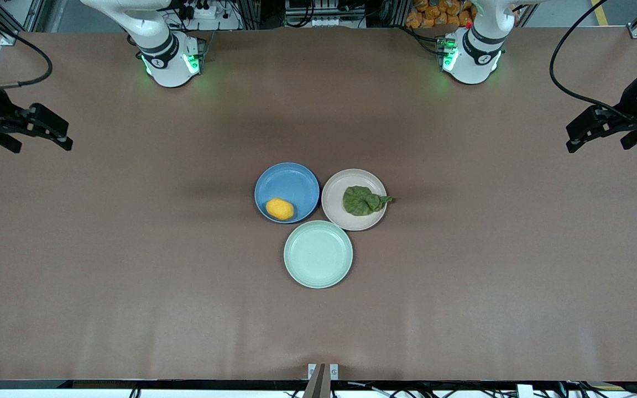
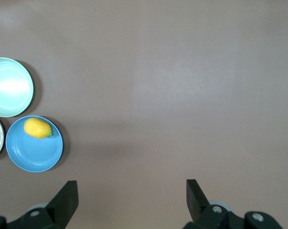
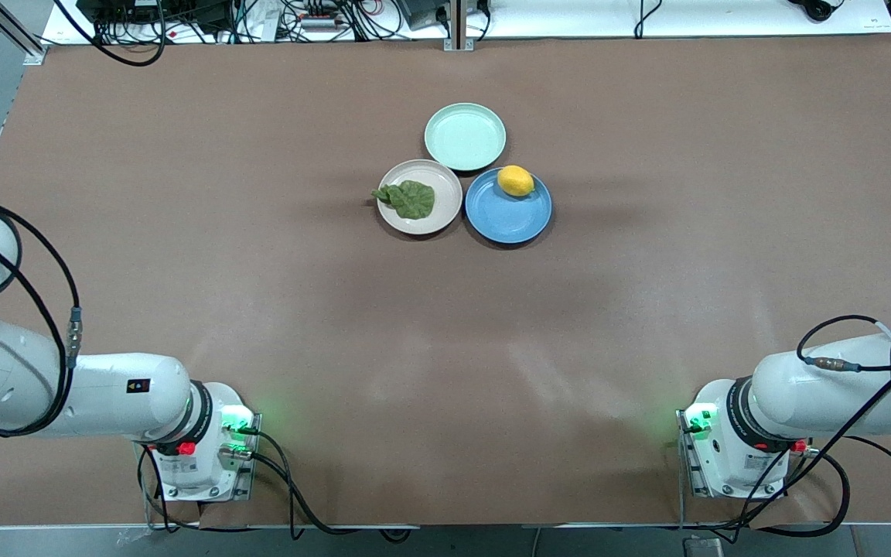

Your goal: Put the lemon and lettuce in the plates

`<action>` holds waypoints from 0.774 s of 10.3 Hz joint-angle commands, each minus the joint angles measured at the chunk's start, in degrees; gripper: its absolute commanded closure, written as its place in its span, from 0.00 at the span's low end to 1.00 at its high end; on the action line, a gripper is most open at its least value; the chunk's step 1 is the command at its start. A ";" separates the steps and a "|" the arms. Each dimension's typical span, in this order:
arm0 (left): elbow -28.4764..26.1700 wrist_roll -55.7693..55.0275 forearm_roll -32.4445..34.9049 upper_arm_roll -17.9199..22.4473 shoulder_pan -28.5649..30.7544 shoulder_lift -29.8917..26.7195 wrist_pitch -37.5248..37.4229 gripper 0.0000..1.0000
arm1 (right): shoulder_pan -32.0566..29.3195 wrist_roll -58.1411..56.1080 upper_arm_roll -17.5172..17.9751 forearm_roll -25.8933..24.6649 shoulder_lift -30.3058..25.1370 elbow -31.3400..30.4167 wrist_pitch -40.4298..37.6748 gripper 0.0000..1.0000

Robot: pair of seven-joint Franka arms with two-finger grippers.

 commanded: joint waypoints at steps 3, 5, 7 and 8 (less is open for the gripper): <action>0.96 0.86 0.36 0.17 -0.28 0.04 -0.55 0.00 | -1.24 -1.22 0.06 0.97 0.60 1.83 -3.54 0.00; 0.96 0.86 0.36 0.17 -0.28 0.04 -0.55 0.00 | -1.33 -1.22 0.06 0.88 0.60 1.83 -3.62 0.00; 0.96 0.86 0.36 0.17 -0.28 -0.05 -0.55 0.00 | -1.33 -1.14 -0.20 0.88 0.60 1.83 -3.62 0.00; 0.96 0.86 0.36 0.17 -0.28 -0.05 -0.55 0.00 | -1.33 -1.14 -0.20 0.88 0.60 1.83 -3.54 0.00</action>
